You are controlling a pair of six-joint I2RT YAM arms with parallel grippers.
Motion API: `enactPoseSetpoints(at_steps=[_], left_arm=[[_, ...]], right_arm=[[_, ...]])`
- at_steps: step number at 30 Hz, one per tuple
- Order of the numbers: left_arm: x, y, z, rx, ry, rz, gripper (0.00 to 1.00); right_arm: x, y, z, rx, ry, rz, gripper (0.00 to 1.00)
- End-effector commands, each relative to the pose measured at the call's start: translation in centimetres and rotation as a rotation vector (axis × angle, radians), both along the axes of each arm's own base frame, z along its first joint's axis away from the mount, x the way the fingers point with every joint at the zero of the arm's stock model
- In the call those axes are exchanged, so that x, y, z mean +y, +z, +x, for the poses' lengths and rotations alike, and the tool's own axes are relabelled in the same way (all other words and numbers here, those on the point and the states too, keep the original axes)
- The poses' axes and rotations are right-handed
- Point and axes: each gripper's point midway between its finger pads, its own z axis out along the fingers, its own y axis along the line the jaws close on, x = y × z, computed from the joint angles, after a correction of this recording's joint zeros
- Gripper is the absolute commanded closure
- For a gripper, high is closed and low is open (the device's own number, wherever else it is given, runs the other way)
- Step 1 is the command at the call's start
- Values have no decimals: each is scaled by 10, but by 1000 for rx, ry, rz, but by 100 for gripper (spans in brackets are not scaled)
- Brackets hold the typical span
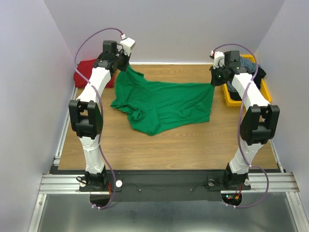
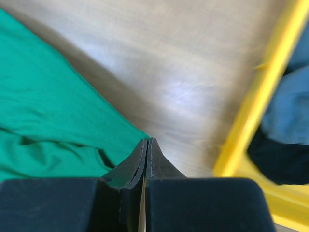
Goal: Fold and stack the t-shirts
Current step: Flatten the tshirt out
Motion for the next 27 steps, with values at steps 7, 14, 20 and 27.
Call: enactPoseSetpoints(at_steps=[7,14,20,27], left_arm=[[7,169,-18,-322,-14,-127,100],[8,228,-44,-429,-16,-175,100],[12,274,-76,-511,-4,-219,100],[21,319,-136,-601,11,-268,100]], right_arm=[[-21,142,20,-342,-78,-31,99],[-23,204,15,-481,-98,-24,100],[-24,260,3,-606,-116,-9,99],[-27,313,-40,-724,-142,4,99]])
